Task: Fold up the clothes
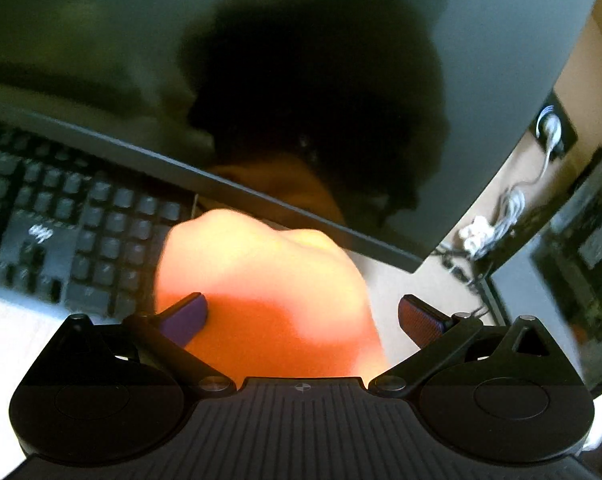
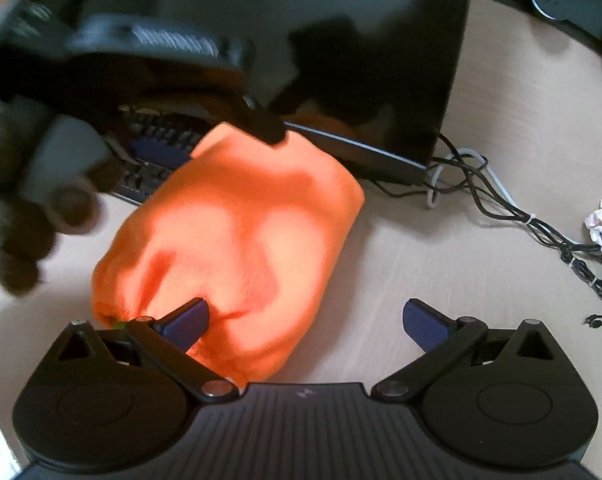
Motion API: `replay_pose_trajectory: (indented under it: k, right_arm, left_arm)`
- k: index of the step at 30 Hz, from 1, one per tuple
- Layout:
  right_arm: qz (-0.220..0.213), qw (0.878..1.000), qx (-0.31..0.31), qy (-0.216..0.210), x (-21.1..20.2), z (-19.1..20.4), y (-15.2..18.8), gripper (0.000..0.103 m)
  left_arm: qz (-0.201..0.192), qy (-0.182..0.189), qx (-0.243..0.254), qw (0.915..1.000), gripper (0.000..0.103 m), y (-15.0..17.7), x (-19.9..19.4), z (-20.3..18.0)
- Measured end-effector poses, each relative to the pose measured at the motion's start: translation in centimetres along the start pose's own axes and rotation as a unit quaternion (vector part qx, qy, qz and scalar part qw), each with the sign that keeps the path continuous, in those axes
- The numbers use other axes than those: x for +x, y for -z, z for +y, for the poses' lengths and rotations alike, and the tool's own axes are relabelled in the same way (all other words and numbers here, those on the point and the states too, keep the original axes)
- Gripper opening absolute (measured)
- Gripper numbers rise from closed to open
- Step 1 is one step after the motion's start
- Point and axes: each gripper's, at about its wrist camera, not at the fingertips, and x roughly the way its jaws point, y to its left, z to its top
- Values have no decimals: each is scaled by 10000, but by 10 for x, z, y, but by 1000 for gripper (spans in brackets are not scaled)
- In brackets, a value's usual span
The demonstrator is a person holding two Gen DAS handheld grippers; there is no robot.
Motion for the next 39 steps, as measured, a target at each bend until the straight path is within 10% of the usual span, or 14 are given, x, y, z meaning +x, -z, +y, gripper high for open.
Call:
replay_pose_trajectory:
  k: [12, 25, 35, 39]
  right_arm:
    - [148, 9994, 138, 280, 2, 4, -1, 103]
    - [88, 9926, 116, 1205, 8, -6, 8, 103]
    - [154, 9988, -255, -400, 0, -3, 25, 103]
    - [-31, 9984, -532, 178, 13, 2, 18, 103]
  left_arm:
    - [255, -1265, 490, 9904, 103, 84, -56, 29]
    - [334, -1546, 792, 9842, 103, 96, -43, 11]
    - [183, -1955, 348, 9799, 103, 104, -46, 5]
    - [223, -2068, 310, 9776, 103, 107, -47, 7]
